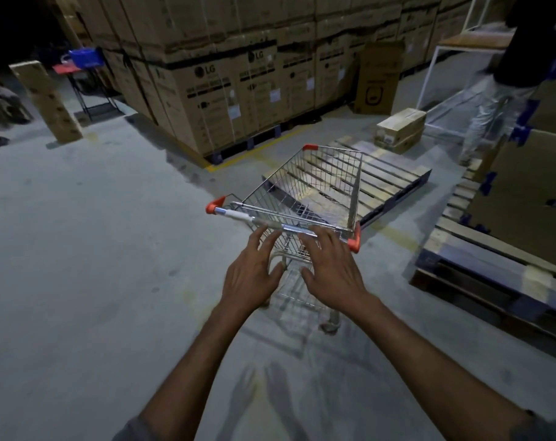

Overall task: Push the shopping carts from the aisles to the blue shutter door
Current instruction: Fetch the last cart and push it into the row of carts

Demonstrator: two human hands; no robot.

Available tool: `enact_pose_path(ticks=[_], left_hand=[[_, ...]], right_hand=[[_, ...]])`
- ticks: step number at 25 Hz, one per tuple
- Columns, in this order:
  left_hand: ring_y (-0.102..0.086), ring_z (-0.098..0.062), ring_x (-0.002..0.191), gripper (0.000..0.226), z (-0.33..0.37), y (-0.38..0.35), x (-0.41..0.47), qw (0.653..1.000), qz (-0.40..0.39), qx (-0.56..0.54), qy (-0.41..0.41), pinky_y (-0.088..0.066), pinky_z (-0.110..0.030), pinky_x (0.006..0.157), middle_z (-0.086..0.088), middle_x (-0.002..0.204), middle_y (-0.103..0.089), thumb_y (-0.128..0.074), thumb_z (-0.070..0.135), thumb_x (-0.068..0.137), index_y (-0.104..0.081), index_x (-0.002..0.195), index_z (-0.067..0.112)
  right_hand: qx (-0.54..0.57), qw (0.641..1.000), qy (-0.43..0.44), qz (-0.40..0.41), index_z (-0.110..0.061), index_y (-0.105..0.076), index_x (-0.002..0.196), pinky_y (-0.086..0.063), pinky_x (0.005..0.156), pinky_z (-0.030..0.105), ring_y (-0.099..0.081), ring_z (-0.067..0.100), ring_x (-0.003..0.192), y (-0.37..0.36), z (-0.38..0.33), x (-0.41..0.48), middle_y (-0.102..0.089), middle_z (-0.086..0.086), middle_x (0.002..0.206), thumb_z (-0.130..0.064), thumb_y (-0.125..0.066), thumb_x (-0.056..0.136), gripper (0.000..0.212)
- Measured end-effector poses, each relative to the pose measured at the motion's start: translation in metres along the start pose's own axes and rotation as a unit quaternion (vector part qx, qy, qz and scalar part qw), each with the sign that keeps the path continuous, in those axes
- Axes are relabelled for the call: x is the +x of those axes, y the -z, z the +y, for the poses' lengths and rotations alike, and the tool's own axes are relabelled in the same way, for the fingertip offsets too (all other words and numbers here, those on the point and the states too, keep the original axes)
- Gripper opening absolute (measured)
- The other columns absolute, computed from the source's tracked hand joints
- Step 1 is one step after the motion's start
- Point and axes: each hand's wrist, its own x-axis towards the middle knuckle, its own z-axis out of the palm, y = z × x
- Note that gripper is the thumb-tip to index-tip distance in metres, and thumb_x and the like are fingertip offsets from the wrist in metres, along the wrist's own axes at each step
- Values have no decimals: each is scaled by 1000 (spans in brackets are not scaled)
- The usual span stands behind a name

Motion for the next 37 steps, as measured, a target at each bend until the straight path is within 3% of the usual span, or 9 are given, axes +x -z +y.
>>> enact_pose_path(ticks=[2, 4, 8, 11, 15, 21, 30, 34, 37], left_hand=[[-63, -22, 114, 66, -18, -15, 32, 1000, -6, 8, -21, -50, -30, 68, 3, 163, -29, -67, 42, 92, -37, 151, 34], [-53, -25, 131, 71, -38, -33, 65, 998, -18, 31, -47, -52, -41, 88, -1, 161, -34, -70, 42, 89, -37, 152, 33], [-39, -25, 143, 71, -85, -70, 132, 990, -109, 57, -74, -32, -52, 113, 0, 152, -44, -73, 42, 85, -44, 148, 29], [-29, -30, 146, 74, -101, -98, 155, 970, -208, 104, -70, -23, -58, 113, 0, 154, -40, -68, 49, 87, -36, 151, 35], [-39, -34, 134, 67, -100, -117, 166, 959, -208, 162, -105, -19, -61, 113, -5, 141, -48, -65, 51, 88, -35, 147, 38], [-50, -34, 124, 52, -111, -115, 174, 955, -205, 140, -163, -30, -54, 107, -3, 132, -57, -60, 48, 94, -43, 142, 38], [-61, -31, 94, 37, -99, -97, 97, 952, -161, 91, -244, -43, -46, 84, -1, 111, -64, -53, 33, 99, -50, 137, 32], [-64, -22, 98, 39, -92, -81, 64, 925, -243, 2, -292, -47, -37, 79, 5, 113, -65, -58, 41, 96, -54, 134, 31], [-52, -21, 123, 30, -101, -69, 45, 908, -277, -6, -315, -48, -44, 92, 5, 133, -57, -62, 48, 91, -67, 113, 28]], right_hand=[[-12, 1000, -16, -19, -24, -31, 155, -33, 117, 49, -27, 30, 149, -17, 12, 27, -32, 6, 159, -33, -73, 88, 79], [-31, 997, -36, -56, -24, -24, 159, -28, 121, 51, -23, 31, 152, -37, 25, 51, -30, 6, 162, -35, -72, 89, 85], [-51, 979, -120, -154, -31, -25, 159, -27, 119, 53, -28, 32, 149, -80, 48, 97, -34, 2, 162, -39, -67, 90, 81], [-83, 967, -183, -157, -36, -42, 150, -37, 109, 52, -43, 30, 139, -101, 49, 124, -44, -1, 156, -38, -68, 85, 70], [-106, 966, -211, -109, -34, -60, 126, -45, 94, 47, -58, 26, 118, -118, 52, 133, -62, -3, 133, -47, -62, 89, 39], [-99, 963, -225, -108, -31, -62, 112, -48, 88, 43, -68, 23, 89, -110, 46, 124, -72, -4, 98, -61, -54, 95, 36], [-87, 957, -247, -125, -30, -63, 98, -45, 84, 40, -67, 25, 88, -78, 16, 47, -71, -3, 90, -48, -63, 93, 19], [-115, 936, -296, -152, -27, -67, 94, -45, 80, 38, -70, 25, 85, -56, -2, 2, -71, -2, 86, -59, -60, 87, 33], [-97, 911, -330, -227, -28, -69, 104, -47, 93, 47, -67, 29, 100, -41, -27, -30, -67, 2, 104, -52, -62, 87, 31]])
